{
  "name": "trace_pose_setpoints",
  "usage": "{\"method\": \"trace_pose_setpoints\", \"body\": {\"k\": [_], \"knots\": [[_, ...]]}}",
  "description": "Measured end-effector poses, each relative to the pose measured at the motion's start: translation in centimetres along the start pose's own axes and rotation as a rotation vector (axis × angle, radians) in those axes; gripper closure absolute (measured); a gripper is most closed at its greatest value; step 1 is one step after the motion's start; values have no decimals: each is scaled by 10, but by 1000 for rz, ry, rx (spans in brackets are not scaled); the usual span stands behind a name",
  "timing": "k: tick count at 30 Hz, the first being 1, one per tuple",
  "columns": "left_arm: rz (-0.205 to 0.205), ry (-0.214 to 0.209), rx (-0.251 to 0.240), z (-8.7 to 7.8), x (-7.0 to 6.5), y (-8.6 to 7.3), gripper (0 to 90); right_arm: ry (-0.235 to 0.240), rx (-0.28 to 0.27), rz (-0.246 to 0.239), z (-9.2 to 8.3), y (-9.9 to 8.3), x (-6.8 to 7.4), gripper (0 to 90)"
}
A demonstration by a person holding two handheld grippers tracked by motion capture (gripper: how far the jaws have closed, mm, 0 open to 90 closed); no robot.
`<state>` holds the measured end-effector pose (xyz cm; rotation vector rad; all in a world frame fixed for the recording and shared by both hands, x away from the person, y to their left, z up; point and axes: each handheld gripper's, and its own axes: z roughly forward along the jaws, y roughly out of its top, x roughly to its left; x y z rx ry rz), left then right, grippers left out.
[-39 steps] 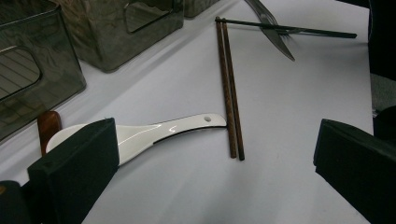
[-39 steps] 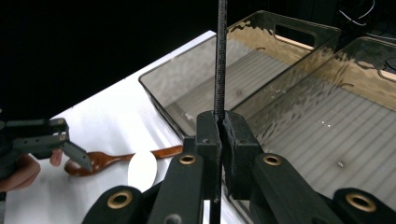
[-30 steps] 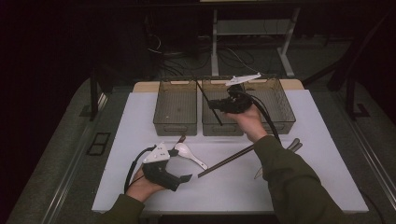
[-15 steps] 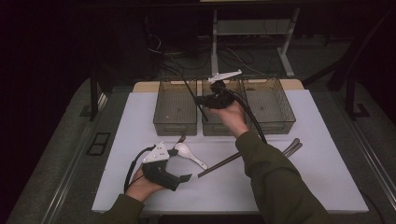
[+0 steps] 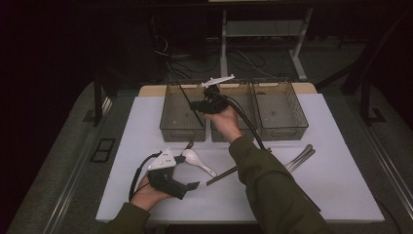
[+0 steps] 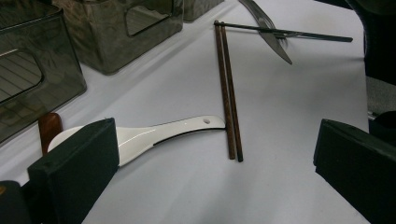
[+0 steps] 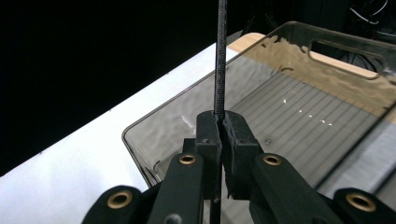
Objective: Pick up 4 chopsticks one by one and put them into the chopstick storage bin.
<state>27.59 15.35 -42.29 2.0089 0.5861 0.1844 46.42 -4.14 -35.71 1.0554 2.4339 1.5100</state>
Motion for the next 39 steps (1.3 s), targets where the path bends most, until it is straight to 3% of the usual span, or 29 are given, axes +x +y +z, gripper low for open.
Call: {"method": "trace_pose_setpoints", "body": {"k": [11, 19, 28, 39], "knots": [[1, -4, 5, 1, 0, 0, 0, -47, 66, -9, 22, -11, -5, 849], [2, -7, 9, 1, -1, 0, 0, -70, 119, -19, 30, -16, 1, 839], [2, -11, 13, 2, -1, 0, 0, -81, 143, -12, 28, -16, -1, 590], [2, -6, 16, 3, 0, -1, 0, -40, 136, -30, 7, -8, 6, 450]]}}
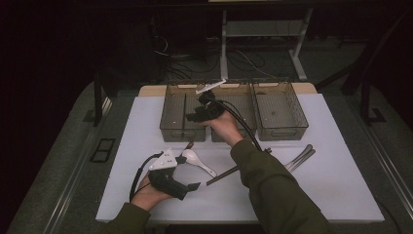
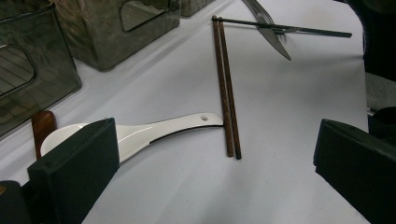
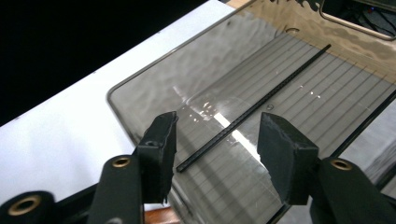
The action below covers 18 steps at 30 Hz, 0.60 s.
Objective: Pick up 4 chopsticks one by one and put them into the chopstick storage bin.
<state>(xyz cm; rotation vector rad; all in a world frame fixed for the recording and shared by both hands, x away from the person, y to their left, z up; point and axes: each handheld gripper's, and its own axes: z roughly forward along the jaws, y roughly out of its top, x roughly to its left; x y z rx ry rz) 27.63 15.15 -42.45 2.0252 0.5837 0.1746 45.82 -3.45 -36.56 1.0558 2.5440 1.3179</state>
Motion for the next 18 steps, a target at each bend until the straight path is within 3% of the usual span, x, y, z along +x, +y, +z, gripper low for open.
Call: {"method": "trace_pose_setpoints", "body": {"k": [7, 12, 18], "knots": [[-3, 1, -3, 1, 0, 0, 0, -7, 0, -32, -21, 1, 2, 395], [-1, 3, -1, 0, 0, 0, 0, 25, -1, -27, -33, -3, 0, 360], [3, 5, 2, 1, 0, 0, 0, -4, 5, -50, -47, -10, 0, 293]]}}
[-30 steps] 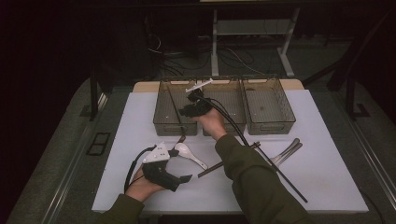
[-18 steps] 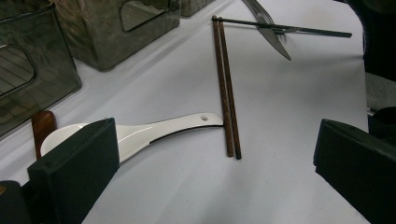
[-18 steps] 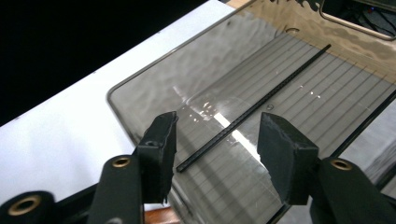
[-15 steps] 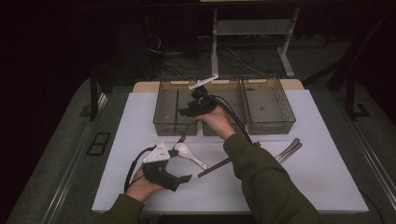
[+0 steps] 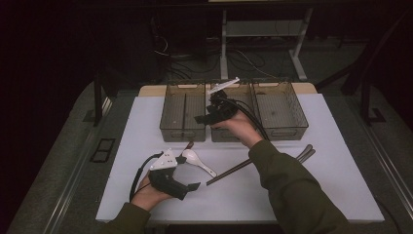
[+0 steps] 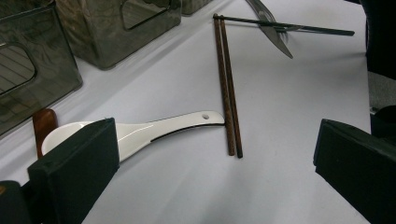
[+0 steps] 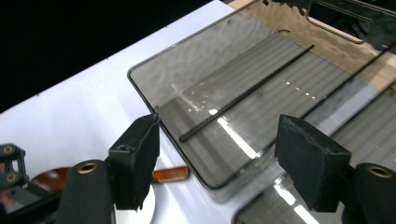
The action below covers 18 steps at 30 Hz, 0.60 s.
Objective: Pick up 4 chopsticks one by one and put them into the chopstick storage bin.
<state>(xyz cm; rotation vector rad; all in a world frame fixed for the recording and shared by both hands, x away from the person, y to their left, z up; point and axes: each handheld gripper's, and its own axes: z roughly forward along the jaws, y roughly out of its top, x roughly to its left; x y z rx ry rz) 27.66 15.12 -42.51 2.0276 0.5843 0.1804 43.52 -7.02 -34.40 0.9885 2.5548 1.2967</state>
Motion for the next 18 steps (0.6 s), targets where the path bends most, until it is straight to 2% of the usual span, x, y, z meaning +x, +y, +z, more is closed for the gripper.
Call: {"method": "trace_pose_setpoints", "body": {"k": [5, 18], "knots": [[-5, 1, 0, 0, 0, 0, 0, 11, -1, -1, -12, -5, -1, 273], [-10, 5, 0, 1, -1, 0, 0, -13, 6, -33, -42, -24, -1, 260]]}}
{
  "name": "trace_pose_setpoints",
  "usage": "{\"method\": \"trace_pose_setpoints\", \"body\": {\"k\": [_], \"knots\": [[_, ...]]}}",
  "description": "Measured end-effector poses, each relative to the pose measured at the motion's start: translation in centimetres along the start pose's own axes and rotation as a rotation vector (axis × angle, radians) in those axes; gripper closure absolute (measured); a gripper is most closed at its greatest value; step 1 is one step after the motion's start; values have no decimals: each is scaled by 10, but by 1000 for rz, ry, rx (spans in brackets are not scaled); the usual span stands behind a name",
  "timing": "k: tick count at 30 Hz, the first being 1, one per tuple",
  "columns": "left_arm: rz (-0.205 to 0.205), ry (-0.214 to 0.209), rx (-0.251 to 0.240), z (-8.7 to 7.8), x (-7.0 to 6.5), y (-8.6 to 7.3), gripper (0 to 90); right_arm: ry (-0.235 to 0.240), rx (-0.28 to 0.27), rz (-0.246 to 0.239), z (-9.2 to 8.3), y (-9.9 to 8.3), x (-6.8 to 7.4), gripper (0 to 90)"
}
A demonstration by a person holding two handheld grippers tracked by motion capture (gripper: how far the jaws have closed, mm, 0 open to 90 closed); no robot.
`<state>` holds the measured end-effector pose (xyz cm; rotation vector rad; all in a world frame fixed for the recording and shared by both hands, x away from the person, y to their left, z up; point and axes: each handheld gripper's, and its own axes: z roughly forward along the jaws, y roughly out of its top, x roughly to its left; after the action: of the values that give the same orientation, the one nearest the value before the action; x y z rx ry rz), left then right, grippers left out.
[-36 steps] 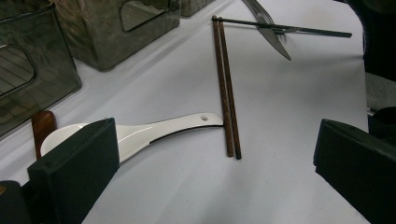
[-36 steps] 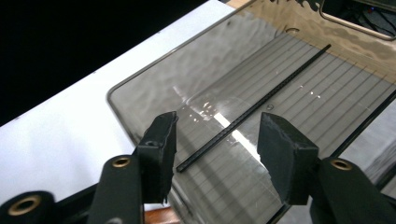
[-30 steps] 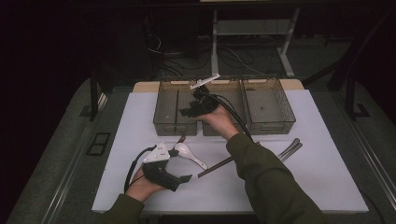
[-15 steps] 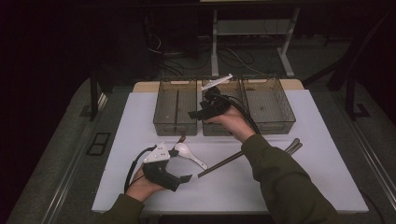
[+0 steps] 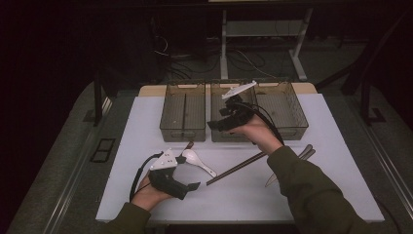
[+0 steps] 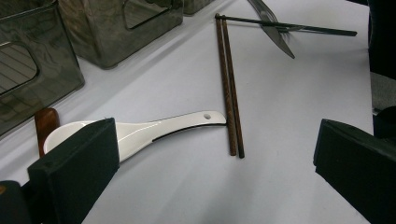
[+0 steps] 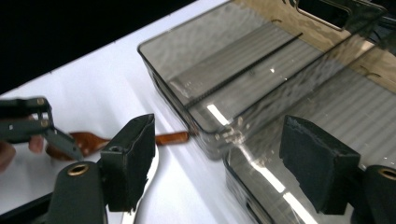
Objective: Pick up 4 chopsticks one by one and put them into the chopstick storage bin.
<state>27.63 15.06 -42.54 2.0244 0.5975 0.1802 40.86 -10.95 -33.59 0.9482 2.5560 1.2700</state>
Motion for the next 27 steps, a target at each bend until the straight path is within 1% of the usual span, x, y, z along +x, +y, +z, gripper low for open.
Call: {"method": "trace_pose_setpoints", "body": {"k": [2, 3, 7, 8, 10, 14, 16, 22, 24, 27], "knots": [[-3, 3, -1, 0, 0, 0, 0, -3, 4, 1, -5, -4, -1, 259], [5, 4, 6, 0, 1, 0, 0, -6, 6, -1, -8, -5, -1, 258], [-8, 12, -1, 2, 0, -1, 0, -25, 7, -10, -18, -13, -4, 258], [-7, 15, 2, 2, 0, -1, 0, -28, 13, -4, -21, -14, -5, 258], [0, 21, 9, 3, 1, -2, 0, -31, 18, -9, -26, -19, -7, 258], [-6, 23, 9, 3, 0, -3, 0, -39, 14, -6, -36, -30, -11, 257], [-2, 25, 8, 4, 0, -3, 0, -44, 12, -6, -41, -35, -13, 257], [-6, 25, 4, 3, 0, -3, 0, -57, 6, 6, -55, -52, -20, 258], [4, 22, 10, 2, 0, -3, 0, -63, 10, 8, -59, -57, -21, 257], [3, 20, 12, 1, 0, -2, 0, -66, 14, 7, -65, -65, -21, 258]]}}
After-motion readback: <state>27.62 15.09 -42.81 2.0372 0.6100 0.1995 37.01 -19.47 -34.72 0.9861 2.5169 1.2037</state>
